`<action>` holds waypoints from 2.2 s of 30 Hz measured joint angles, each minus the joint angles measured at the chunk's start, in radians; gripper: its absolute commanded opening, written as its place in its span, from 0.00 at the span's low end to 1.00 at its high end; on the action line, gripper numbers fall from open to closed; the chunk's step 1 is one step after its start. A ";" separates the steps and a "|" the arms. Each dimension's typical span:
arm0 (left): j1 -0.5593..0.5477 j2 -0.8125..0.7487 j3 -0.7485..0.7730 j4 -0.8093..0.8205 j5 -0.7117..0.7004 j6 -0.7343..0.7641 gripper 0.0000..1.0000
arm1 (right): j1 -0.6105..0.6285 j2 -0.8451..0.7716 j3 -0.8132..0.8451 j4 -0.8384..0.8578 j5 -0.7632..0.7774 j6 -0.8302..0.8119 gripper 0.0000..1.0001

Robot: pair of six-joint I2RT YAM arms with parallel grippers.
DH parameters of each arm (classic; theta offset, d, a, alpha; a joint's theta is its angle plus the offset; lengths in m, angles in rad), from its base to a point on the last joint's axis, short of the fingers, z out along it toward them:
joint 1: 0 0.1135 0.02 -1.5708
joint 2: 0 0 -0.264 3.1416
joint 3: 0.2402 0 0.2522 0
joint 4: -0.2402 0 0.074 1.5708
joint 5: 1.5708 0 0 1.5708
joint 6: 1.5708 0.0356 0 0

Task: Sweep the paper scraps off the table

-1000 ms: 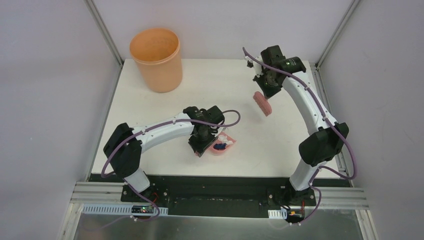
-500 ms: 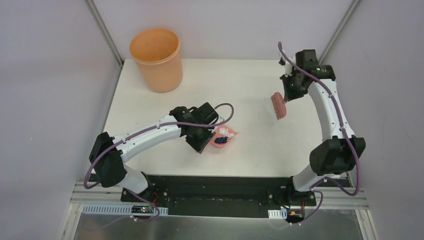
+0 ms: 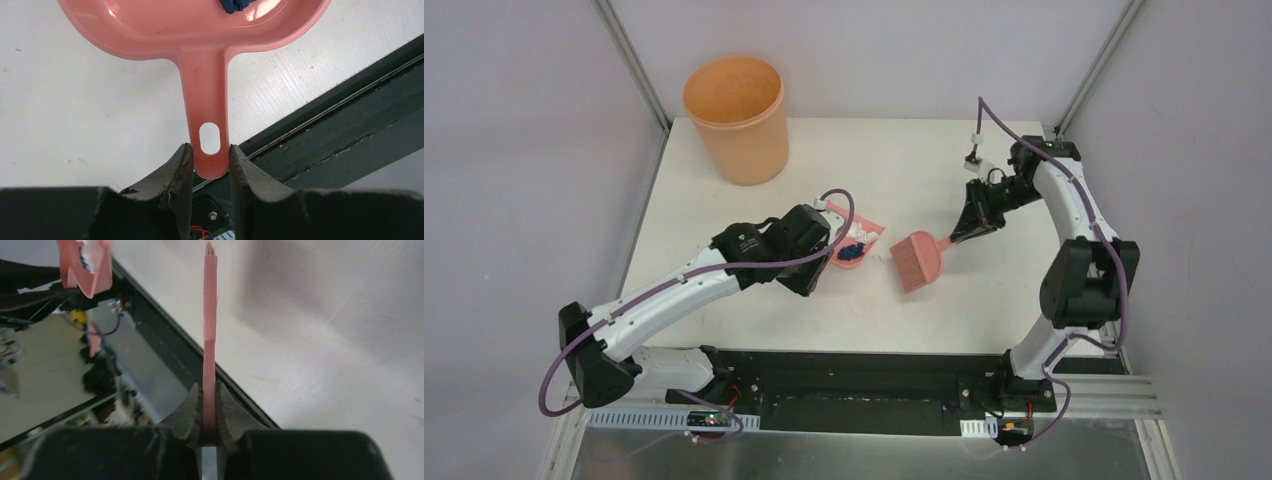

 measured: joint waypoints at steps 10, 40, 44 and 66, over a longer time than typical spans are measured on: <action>0.000 -0.075 -0.010 0.014 -0.054 -0.028 0.00 | 0.000 0.395 -0.050 -0.135 -0.310 -0.284 0.05; 0.000 -0.036 -0.016 0.054 -0.080 -0.013 0.00 | 0.002 0.113 -0.237 0.215 0.195 0.093 0.53; 0.000 0.024 0.023 0.051 -0.099 0.011 0.00 | -0.002 0.019 -0.220 0.214 0.225 0.093 0.53; 0.202 0.317 0.432 0.195 -0.045 -0.022 0.00 | -0.019 -0.388 -0.514 0.407 -0.148 0.127 0.69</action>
